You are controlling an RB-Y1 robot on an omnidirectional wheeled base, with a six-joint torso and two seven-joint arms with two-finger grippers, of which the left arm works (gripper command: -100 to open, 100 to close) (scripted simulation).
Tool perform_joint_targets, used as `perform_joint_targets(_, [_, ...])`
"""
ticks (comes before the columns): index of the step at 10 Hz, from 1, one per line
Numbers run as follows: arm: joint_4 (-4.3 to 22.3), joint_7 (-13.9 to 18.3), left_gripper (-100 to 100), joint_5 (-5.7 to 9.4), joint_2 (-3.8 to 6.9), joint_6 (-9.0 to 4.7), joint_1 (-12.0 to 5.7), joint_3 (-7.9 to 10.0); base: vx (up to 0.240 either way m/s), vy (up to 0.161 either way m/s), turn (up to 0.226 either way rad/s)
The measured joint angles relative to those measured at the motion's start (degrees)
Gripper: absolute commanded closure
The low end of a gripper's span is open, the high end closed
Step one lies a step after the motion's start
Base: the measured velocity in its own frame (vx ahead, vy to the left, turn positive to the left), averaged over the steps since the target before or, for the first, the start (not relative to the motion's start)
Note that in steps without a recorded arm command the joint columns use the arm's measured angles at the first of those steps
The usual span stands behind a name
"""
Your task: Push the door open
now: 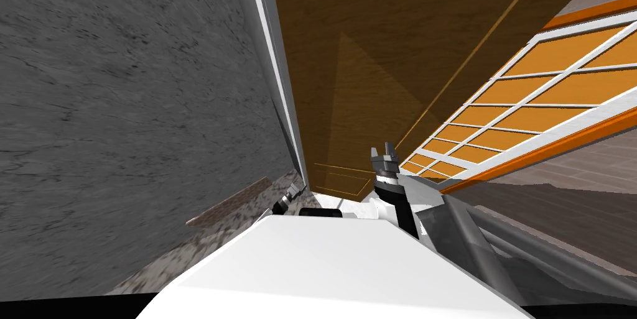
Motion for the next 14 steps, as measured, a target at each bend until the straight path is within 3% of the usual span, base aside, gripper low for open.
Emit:
perform_joint_targets(5, [-1.4,0.7,-100,-2.02,0.47,-1.23,1.31,-2.15,0.162,-0.12,0.105])
perform_joint_targets(7, [-1.9,0.9,-100,-2.81,0.69,-1.96,1.97,-2.98,0.045,-0.016,-0.097])
perform_joint_targets(14, [-3.0,1.3,-100,-3.34,0.83,-1.81,2.63,-3.56,0.002,0.0,0.0])
